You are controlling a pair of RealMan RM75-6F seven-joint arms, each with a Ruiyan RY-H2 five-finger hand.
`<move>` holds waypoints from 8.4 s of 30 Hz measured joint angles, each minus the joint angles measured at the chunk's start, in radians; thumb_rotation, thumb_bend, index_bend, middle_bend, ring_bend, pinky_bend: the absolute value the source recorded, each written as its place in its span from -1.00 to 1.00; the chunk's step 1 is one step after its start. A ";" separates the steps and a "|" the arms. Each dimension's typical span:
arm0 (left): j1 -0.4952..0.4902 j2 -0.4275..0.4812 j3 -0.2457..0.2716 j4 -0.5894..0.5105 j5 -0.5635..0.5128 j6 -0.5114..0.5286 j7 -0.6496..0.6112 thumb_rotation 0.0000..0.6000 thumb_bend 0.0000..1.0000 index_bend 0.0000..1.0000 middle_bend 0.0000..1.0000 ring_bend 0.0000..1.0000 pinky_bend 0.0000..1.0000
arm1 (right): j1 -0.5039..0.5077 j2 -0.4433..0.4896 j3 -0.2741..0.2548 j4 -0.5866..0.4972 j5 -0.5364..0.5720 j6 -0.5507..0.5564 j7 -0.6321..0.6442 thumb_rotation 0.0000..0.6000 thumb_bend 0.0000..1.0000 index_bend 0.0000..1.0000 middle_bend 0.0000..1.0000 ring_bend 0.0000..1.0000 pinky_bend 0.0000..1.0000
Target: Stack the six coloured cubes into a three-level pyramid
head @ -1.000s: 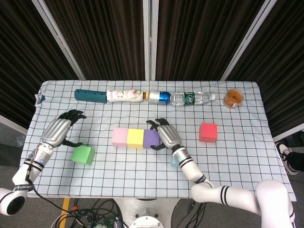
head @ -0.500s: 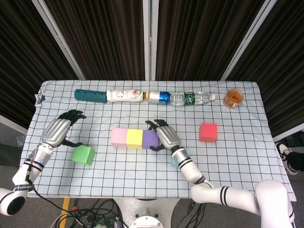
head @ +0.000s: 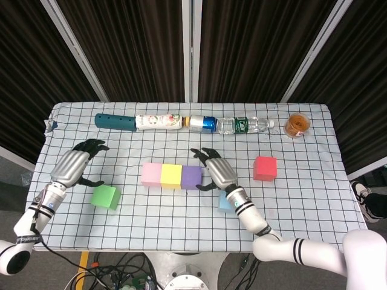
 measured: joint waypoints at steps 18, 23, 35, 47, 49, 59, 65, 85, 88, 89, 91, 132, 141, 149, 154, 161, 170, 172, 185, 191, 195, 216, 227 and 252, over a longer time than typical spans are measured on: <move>0.085 0.051 0.113 0.008 0.162 0.063 -0.032 1.00 -0.84 -0.56 -0.81 -0.88 -0.75 | -0.180 0.394 0.023 -0.223 -0.037 0.111 0.121 1.00 -0.78 -0.94 -0.63 -0.99 -0.97; 0.120 -0.007 0.126 0.013 0.183 0.132 0.044 1.00 -0.84 -0.57 -0.81 -0.88 -0.75 | -0.213 0.436 0.023 -0.245 -0.057 0.138 0.152 1.00 -0.78 -0.94 -0.63 -0.99 -0.97; 0.114 -0.091 0.146 0.046 0.139 0.070 0.174 1.00 -0.84 -0.60 -0.83 -0.88 -0.75 | -0.231 0.457 0.002 -0.248 -0.071 0.135 0.170 1.00 -0.78 -0.94 -0.63 -0.99 -0.97; 0.108 -0.187 0.134 0.140 0.083 0.039 0.186 1.00 -0.81 -0.45 -0.62 -0.76 -0.75 | -0.237 0.437 -0.013 -0.224 -0.092 0.132 0.196 1.00 -0.77 -0.94 -0.63 -0.99 -0.97; 0.106 -0.200 0.131 0.152 0.080 0.038 0.181 1.00 -0.81 -0.44 -0.60 -0.75 -0.75 | -0.239 0.437 -0.013 -0.223 -0.092 0.132 0.200 1.00 -0.77 -0.94 -0.63 -0.99 -0.97; 0.098 -0.228 0.117 0.180 0.092 0.033 0.083 1.00 -0.62 -0.15 -0.17 -0.42 -0.65 | -0.246 0.435 -0.018 -0.206 -0.098 0.127 0.222 1.00 -0.78 -0.94 -0.63 -0.99 -0.97; 0.082 -0.215 0.082 0.175 0.111 0.040 -0.043 1.00 -0.55 -0.08 -0.02 -0.32 -0.65 | -0.255 0.440 -0.015 -0.203 -0.103 0.137 0.237 1.00 -0.77 -0.94 -0.63 -0.99 -0.97; -0.174 -0.164 -0.109 -0.002 -0.133 -0.147 0.123 1.00 -0.59 -0.11 -0.06 -0.32 -0.65 | -0.288 0.480 -0.006 -0.207 -0.124 0.160 0.288 1.00 -0.78 -0.94 -0.63 -0.99 -0.97; -0.208 -0.187 -0.110 0.004 -0.175 -0.166 0.184 1.00 -0.62 -0.11 -0.07 -0.32 -0.65 | -0.293 0.482 -0.008 -0.205 -0.127 0.160 0.297 1.00 -0.78 -0.94 -0.63 -0.99 -0.97; -0.220 -0.197 -0.109 0.007 -0.192 -0.168 0.209 1.00 -0.64 -0.12 -0.07 -0.32 -0.65 | -0.294 0.483 -0.008 -0.204 -0.128 0.160 0.300 1.00 -0.78 -0.94 -0.63 -0.99 -0.97; -0.236 -0.211 -0.106 0.013 -0.218 -0.169 0.246 1.00 -0.65 -0.12 -0.08 -0.32 -0.65 | -0.297 0.485 -0.009 -0.201 -0.132 0.159 0.308 1.00 -0.77 -0.94 -0.63 -0.99 -0.97; -0.351 -0.192 -0.033 0.195 0.075 -0.300 -0.009 1.00 -0.79 -0.45 -0.66 -0.92 -0.80 | -0.330 0.507 0.002 -0.221 -0.136 0.190 0.323 1.00 -0.77 -0.94 -0.61 -0.99 -0.99; -0.361 -0.243 -0.025 0.256 0.091 -0.280 -0.044 1.00 -0.80 -0.21 -0.26 -0.61 -0.83 | -0.330 0.503 0.005 -0.218 -0.126 0.190 0.319 1.00 -0.78 -0.94 -0.61 -0.99 -1.00; -0.356 -0.240 -0.040 0.226 0.016 -0.254 0.022 1.00 -0.79 -0.09 -0.20 -0.53 -0.87 | -0.333 0.502 0.007 -0.214 -0.127 0.195 0.319 1.00 -0.77 -0.94 -0.61 -0.99 -1.00; -0.350 -0.227 -0.058 0.168 -0.090 -0.237 0.085 1.00 -0.79 -0.10 -0.20 -0.53 -0.87 | -0.335 0.503 0.007 -0.211 -0.134 0.194 0.326 1.00 -0.77 -0.94 -0.61 -0.99 -1.00; -0.364 -0.214 -0.076 0.056 -0.325 -0.190 0.267 1.00 -0.79 -0.10 -0.20 -0.53 -0.87 | -0.339 0.508 0.005 -0.210 -0.142 0.193 0.338 1.00 -0.77 -0.94 -0.61 -0.99 -1.00; -0.418 -0.204 -0.068 -0.073 -0.576 -0.119 0.450 1.00 -0.76 -0.11 -0.19 -0.51 -0.87 | -0.337 0.506 0.001 -0.205 -0.147 0.179 0.348 1.00 -0.77 -0.94 -0.61 -0.99 -1.00; -0.432 -0.208 -0.064 -0.081 -0.606 -0.109 0.475 1.00 -0.76 -0.11 -0.19 -0.51 -0.87 | -0.337 0.504 0.000 -0.202 -0.149 0.177 0.350 1.00 -0.77 -0.94 -0.61 -0.99 -1.00; -0.474 -0.253 -0.034 -0.063 -0.650 -0.067 0.544 1.00 -0.76 -0.11 -0.19 -0.51 -0.87 | -0.339 0.504 0.000 -0.196 -0.146 0.175 0.355 1.00 -0.77 -0.94 -0.61 -0.99 -1.00; -0.476 -0.258 -0.030 -0.058 -0.660 -0.058 0.551 1.00 -0.76 -0.11 -0.19 -0.51 -0.87 | -0.337 0.500 0.000 -0.193 -0.145 0.173 0.355 1.00 -0.78 -0.94 -0.61 -0.99 -1.00; -0.477 -0.256 -0.029 -0.064 -0.662 -0.053 0.554 1.00 -0.76 -0.11 -0.19 -0.51 -0.86 | -0.335 0.498 0.001 -0.191 -0.144 0.170 0.355 1.00 -0.78 -0.94 -0.61 -0.99 -1.00; -0.486 -0.275 -0.021 -0.054 -0.662 -0.060 0.558 1.00 -0.76 -0.11 -0.20 -0.51 -0.86 | -0.340 0.503 0.002 -0.192 -0.141 0.171 0.357 1.00 -0.78 -0.94 -0.61 -0.99 -1.00; -0.477 -0.282 -0.013 -0.048 -0.636 -0.071 0.543 1.00 -0.77 -0.50 -0.40 -0.61 -0.87 | -0.337 0.502 0.002 -0.188 -0.140 0.163 0.365 1.00 -0.77 -0.94 -0.61 -0.99 -1.00; -0.322 -0.138 -0.031 -0.148 -0.405 0.039 0.358 1.00 -0.78 -0.79 -0.70 -0.88 -0.88 | -0.345 0.551 -0.050 -0.202 -0.106 0.113 0.255 1.00 -0.66 -0.94 -0.56 -0.99 -1.00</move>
